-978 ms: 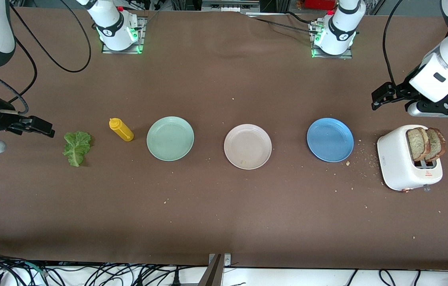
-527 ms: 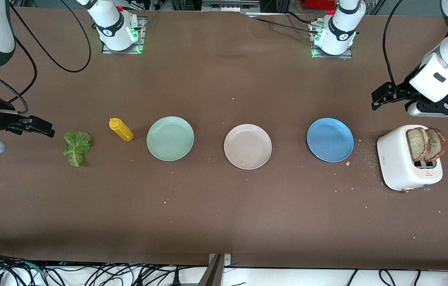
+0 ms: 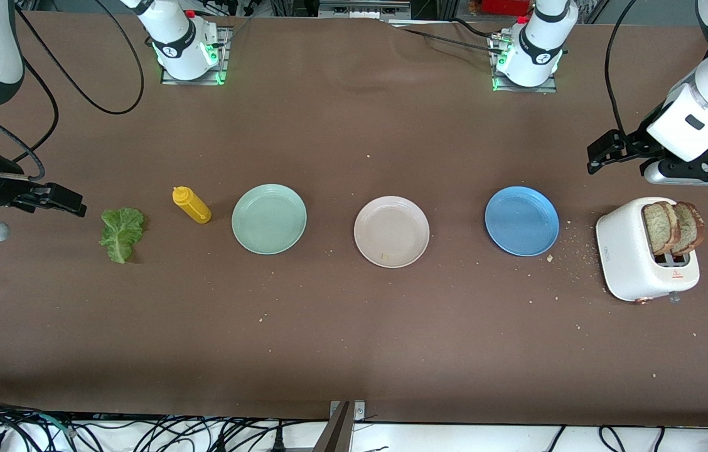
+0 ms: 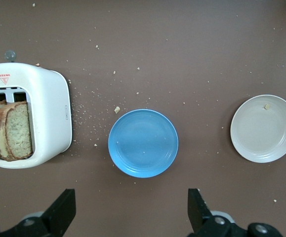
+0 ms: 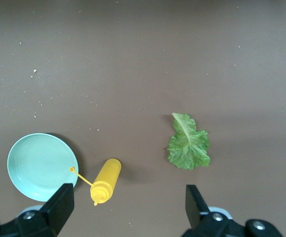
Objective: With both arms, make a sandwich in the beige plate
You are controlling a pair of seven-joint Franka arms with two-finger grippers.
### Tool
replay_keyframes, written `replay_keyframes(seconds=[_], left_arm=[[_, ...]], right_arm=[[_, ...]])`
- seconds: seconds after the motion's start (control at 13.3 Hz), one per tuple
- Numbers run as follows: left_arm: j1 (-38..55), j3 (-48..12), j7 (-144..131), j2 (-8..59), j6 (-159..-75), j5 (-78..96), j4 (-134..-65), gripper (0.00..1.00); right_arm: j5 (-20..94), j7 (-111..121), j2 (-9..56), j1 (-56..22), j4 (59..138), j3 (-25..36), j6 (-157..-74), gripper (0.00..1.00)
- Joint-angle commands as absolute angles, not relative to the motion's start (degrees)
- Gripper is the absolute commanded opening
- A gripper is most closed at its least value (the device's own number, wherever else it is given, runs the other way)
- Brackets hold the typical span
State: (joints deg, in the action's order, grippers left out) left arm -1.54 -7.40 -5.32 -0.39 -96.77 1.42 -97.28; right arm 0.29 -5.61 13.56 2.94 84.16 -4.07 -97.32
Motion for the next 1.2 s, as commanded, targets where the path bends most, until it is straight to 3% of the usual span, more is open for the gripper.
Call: replay_keyframes(seconds=[0.0, 1.13], left_arm=[[-1.9, -7.4, -4.0, -0.8, -96.2, 1.9, -96.9, 1.0], [-1.9, -7.5, -4.0, -0.8, -96.2, 1.9, -96.9, 1.0]], right_arm=[[-0.2, -5.7, 12.8, 3.2, 84.1, -4.3, -96.5, 1.0], [-0.3, -4.0, 12.9, 3.2, 84.3, -4.2, -95.7, 1.0]])
